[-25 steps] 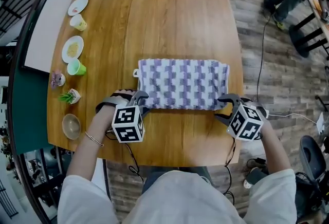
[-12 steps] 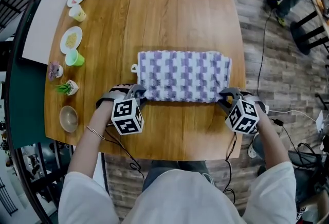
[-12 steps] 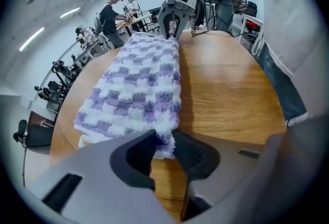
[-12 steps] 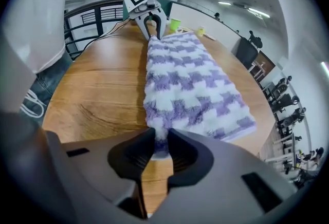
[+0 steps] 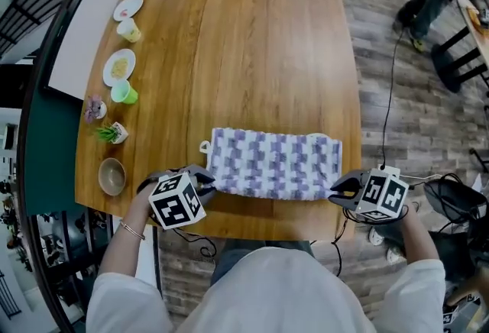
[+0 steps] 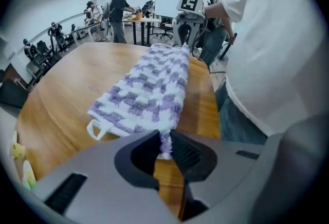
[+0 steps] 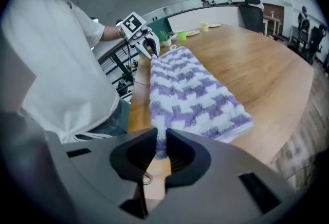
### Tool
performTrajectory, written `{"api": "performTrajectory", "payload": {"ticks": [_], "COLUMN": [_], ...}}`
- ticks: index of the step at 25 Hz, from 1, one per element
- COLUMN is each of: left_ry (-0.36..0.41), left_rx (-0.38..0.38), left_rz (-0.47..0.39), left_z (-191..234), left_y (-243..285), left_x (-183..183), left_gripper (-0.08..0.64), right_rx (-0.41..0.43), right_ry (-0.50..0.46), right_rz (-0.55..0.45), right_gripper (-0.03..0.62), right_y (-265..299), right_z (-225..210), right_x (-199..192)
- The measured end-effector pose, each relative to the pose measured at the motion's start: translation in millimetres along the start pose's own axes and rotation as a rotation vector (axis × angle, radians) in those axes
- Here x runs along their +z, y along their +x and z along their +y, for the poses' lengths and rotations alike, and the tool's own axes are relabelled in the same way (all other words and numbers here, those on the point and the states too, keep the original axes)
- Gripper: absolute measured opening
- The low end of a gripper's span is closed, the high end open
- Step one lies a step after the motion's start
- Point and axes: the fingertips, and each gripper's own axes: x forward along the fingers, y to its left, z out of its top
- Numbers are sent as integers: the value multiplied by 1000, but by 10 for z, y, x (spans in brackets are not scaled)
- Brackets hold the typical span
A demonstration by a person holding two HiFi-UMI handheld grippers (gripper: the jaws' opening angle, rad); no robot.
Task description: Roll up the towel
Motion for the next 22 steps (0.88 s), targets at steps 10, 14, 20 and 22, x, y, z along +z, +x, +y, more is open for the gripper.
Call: {"api": "performTrajectory", "payload": {"ticks": [10, 14, 20, 22], "left_ry": [-254, -348, -418, -441], "left_rx": [54, 76, 79, 62], "left_rz": [-82, -13, 18, 0], "left_z": [1098, 1425, 1613, 1643], "left_y": [-194, 24, 251, 248], "left_x": [363, 292, 211, 192], "left_gripper": [67, 91, 132, 157], "right_rx": [-96, -138, -135, -137], "right_ry": [141, 207, 310, 334], "right_rz": [-83, -35, -43, -70], "right_gripper": [51, 55, 72, 104], "right_y": [-411, -226, 44, 23], "right_z": [-1064, -1426, -1596, -1638], "right_x": [453, 398, 236, 232]}}
